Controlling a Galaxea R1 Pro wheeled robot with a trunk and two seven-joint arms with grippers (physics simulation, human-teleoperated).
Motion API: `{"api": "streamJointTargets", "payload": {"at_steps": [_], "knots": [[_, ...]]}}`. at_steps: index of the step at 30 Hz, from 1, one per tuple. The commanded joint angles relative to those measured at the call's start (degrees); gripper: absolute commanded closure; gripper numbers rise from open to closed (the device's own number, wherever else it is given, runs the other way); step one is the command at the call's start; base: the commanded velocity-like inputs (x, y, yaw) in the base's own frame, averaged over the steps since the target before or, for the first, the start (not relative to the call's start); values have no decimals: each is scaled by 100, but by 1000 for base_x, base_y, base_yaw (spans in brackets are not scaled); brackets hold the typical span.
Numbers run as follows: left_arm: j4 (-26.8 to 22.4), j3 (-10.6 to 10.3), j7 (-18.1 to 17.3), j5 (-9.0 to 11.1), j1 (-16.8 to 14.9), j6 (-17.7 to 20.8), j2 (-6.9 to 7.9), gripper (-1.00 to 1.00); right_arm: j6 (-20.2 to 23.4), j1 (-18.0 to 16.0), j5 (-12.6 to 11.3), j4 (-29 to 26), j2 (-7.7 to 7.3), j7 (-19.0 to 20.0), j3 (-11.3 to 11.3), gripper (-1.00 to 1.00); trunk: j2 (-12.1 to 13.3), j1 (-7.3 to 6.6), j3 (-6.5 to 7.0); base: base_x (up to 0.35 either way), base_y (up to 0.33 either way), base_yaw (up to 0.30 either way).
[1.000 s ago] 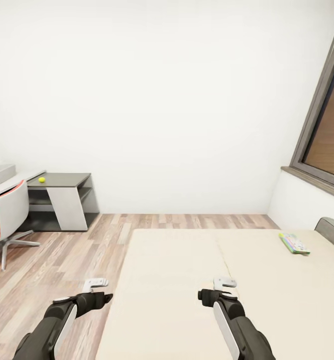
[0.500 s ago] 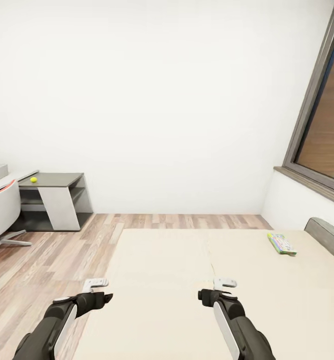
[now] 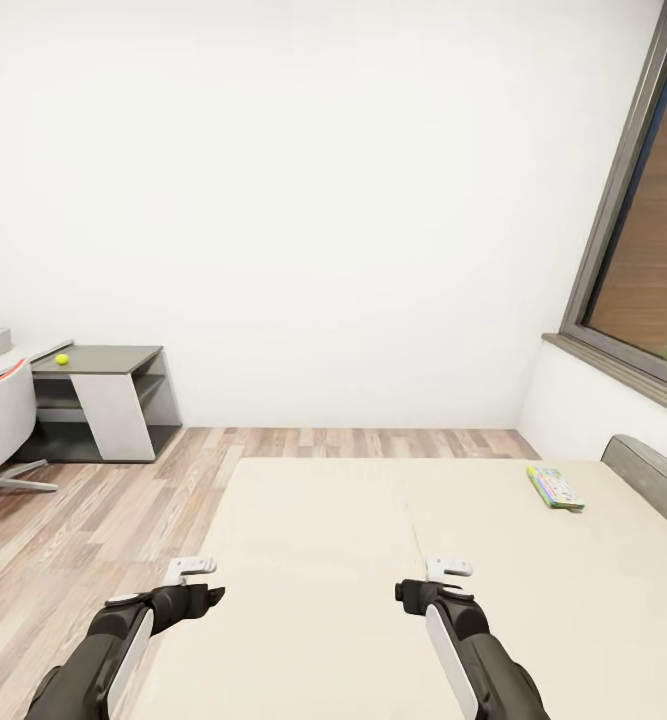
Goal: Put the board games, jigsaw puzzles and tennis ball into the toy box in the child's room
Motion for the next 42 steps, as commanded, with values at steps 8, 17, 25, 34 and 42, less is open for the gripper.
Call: {"api": "streamJointTargets", "payload": {"at_steps": [8,17,25,34,42], "knots": [[-7,15,-30,-3,-4,35,-2,-100,-22,-5,-53,3,-5,-55,16,-100,-10,3,-11,0,0,0],[-7,42,-50,-3,-4,41,18,-100,-125,-27,-116,259,-7,-73,-45,-100,-10,3,-11,0,0,0],[-57,64,-70,0,-4,82,48,-100,73,-955,-149,1831,-61,-113,-528,-100,-10,3,-11,0,0,0],[-348,65,-88,32,-4,314,55,-100,112,-1718,-126,3430,-111,-123,-1205,-100,-10,3,-11,0,0,0],[-1115,71,-164,48,-4,1556,59,-100,163,-1792,-80,3577,-131,-133,-1259,-100,-10,3,-11,0,0,0]]}}
